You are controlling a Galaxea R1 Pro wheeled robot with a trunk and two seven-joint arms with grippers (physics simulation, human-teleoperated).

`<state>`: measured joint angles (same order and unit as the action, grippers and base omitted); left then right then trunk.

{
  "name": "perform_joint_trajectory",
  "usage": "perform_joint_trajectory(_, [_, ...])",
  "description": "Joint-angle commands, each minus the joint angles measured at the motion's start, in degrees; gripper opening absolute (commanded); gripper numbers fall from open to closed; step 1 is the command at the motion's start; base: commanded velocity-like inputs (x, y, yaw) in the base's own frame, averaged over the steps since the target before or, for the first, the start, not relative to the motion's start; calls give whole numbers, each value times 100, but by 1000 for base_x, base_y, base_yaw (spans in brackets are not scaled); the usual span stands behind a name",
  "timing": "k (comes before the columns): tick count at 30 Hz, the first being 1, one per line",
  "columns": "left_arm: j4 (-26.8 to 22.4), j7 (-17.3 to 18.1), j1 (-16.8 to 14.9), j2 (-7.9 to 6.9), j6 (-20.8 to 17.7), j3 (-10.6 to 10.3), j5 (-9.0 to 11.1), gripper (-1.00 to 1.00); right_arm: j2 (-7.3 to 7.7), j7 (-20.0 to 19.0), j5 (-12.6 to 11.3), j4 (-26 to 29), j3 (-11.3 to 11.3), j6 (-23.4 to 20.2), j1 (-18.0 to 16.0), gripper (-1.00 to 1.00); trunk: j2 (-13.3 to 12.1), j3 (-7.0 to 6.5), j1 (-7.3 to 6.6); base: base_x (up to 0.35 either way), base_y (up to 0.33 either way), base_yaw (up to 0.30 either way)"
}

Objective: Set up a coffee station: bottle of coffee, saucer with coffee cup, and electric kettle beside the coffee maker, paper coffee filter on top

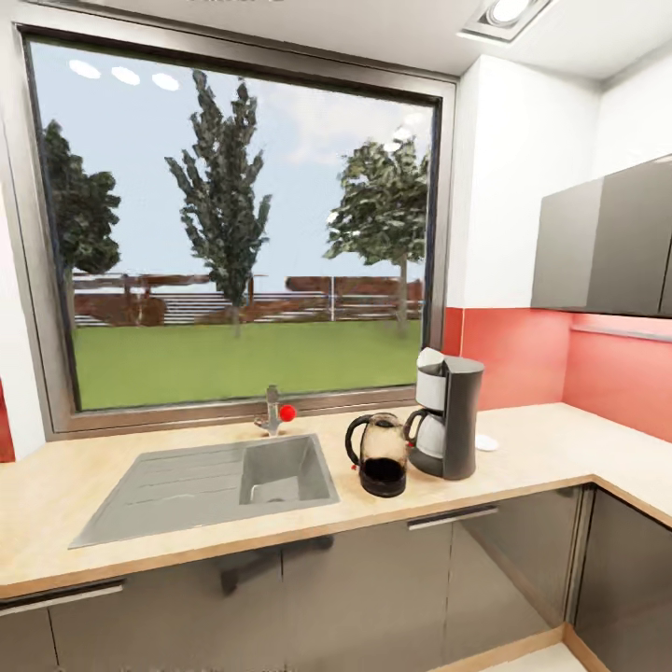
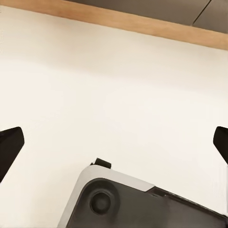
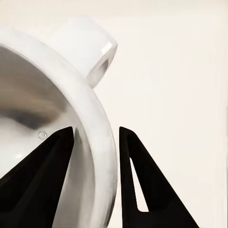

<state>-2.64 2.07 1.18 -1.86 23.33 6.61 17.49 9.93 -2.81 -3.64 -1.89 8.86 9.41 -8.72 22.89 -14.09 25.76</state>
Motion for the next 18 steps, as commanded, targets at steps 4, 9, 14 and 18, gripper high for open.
perform_joint_trajectory(4, [-9, 22, 5, 1, 5, 42, 2, 100, 0, -27, -41, -19, 37, 34, -7, -100, 3, 1, 2, 0, -281, 270])
perform_joint_trajectory(9, [-9, 22, 5, 1, 8, 43, 1, 100, 0, -27, -41, -20, 37, 34, -7, -100, 3, 1, 2, 0, -281, 274])
perform_joint_trajectory(14, [-9, 23, 5, 1, 12, 42, 0, 100, 7, -27, -41, -20, 37, 31, -7, -100, 3, 1, 2, 0, -282, 165])
perform_joint_trajectory(18, [-9, 23, 5, 1, 13, 42, 0, 100, 9, -27, -41, -18, 37, 32, -7, -100, 3, 1, 2, 0, -287, 16])
